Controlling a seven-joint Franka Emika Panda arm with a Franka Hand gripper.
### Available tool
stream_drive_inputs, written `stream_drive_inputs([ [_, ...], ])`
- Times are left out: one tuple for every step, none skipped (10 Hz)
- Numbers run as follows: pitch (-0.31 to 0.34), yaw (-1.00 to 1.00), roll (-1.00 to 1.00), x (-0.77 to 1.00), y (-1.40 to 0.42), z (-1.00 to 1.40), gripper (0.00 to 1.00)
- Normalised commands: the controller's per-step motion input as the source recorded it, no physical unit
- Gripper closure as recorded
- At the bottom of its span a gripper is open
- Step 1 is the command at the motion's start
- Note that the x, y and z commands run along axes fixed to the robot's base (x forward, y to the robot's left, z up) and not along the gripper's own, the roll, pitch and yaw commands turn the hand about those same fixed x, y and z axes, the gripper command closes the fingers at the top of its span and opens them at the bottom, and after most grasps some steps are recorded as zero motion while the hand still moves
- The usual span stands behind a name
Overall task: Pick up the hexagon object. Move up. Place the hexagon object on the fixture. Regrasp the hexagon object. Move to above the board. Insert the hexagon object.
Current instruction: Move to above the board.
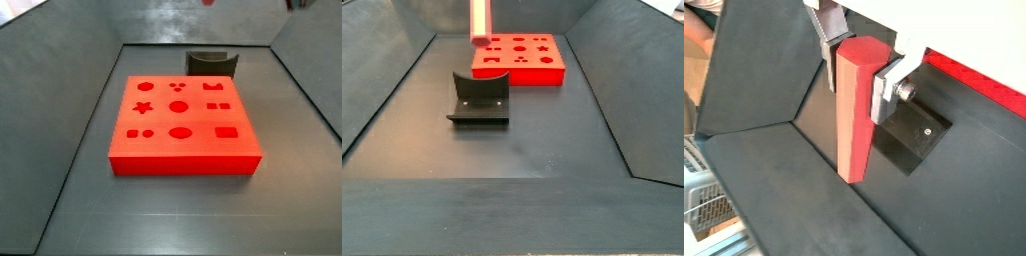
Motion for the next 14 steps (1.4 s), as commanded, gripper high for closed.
stream_drive_inputs([
  [0.109, 0.07, -0.05, -0.02, -0.01, 0.43, 1.00],
  [0.003, -0.08, -1.00, -0.60, -1.00, 0.33, 1.00],
  [-0.008, -0.08, -1.00, -0.60, -1.00, 0.29, 1.00],
  [-0.016, -0.08, -1.00, -0.63, -1.00, 0.31, 1.00],
  [-0.018, -0.08, -1.00, -0.65, -1.00, 0.30, 1.00],
  [-0.016, -0.09, -1.00, -0.66, -1.00, 0.31, 1.00],
  [-0.012, -0.09, -1.00, -0.68, -1.00, 0.31, 1.00],
  [-0.009, -0.09, -1.00, -0.70, -1.00, 0.32, 1.00],
  [-0.008, -0.09, -1.00, -0.47, -0.60, 0.20, 1.00],
  [-0.008, -0.09, -1.00, -0.34, -0.40, 0.13, 1.00],
  [-0.001, -0.09, -1.00, -0.21, -0.20, 0.07, 1.00],
  [-0.005, -0.08, -1.00, -0.12, -0.09, 0.04, 1.00],
  [-0.007, -0.06, -0.87, -0.08, -0.01, 0.01, 1.00],
  [-0.016, -0.05, -0.72, -0.06, 0.00, 0.01, 1.00],
])
